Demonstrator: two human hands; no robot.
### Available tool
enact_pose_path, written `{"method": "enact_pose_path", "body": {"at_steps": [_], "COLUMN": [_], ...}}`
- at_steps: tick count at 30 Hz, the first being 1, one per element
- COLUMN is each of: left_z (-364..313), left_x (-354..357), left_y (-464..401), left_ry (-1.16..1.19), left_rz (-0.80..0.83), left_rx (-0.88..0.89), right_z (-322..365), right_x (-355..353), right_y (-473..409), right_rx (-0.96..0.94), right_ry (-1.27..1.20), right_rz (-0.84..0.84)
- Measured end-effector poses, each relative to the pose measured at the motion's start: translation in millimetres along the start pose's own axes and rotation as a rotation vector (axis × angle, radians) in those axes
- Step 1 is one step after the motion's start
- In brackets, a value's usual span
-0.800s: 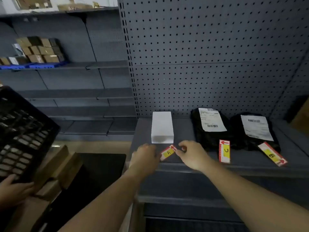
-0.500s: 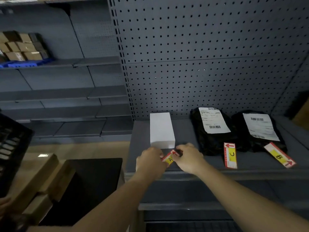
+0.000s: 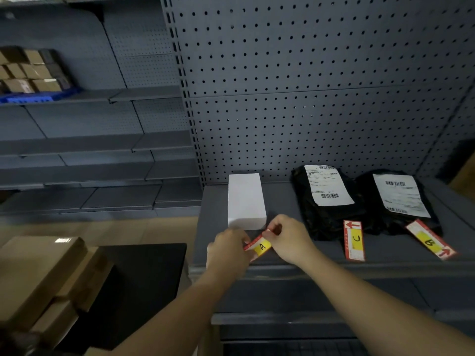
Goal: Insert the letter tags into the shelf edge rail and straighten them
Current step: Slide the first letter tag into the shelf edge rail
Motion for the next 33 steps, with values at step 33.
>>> {"method": "enact_pose_path", "body": {"at_steps": [33], "left_z": [39.4], "left_x": [28.9], "left_y": [92.6], "left_ry": [-0.302], "left_rz": [-0.242], "left_rx": [0.606], "right_z": [-22.8], "right_x": [-9.5], "right_y": [68.6], "right_rx": [-0.325], "right_ry": [0.022], "right_rz": [-0.026]}}
Point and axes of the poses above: each hand's wrist, its own y-axis away from the middle knuckle, its own x-axis out of the palm, z = x × y, the point moved 1 cm from there along -y, towards the middle knuckle, and after that the axes turned 5 degrees about y, right-handed, at the moved point
